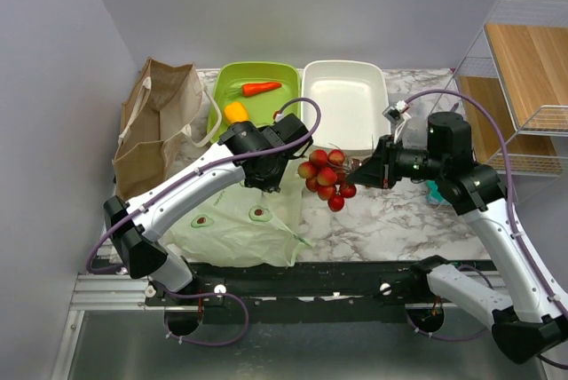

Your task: Place the food into the grocery bag and tie it

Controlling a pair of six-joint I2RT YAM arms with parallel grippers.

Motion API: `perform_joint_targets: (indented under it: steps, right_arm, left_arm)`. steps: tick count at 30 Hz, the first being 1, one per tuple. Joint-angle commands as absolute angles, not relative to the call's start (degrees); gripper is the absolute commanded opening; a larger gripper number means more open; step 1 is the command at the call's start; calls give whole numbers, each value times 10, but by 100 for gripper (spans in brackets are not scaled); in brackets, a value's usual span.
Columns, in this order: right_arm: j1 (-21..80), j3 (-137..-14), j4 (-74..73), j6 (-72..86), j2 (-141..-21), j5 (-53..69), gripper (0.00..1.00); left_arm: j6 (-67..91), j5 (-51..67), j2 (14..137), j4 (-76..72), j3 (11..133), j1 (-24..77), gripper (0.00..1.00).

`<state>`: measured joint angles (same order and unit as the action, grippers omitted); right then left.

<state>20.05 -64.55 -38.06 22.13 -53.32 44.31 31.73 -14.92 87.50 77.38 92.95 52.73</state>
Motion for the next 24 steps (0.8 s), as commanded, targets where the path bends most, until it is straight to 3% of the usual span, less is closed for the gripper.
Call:
perform_joint_targets:
  steps: [1, 24]
  right_arm:
    - [219, -629, -432, 187, -535, 460, 1]
    - [348, -621, -326, 195, -679, 382, 1]
  left_arm:
    - [315, -151, 883, 784, 957, 523, 0]
    - [320, -126, 888, 772, 975, 523, 0]
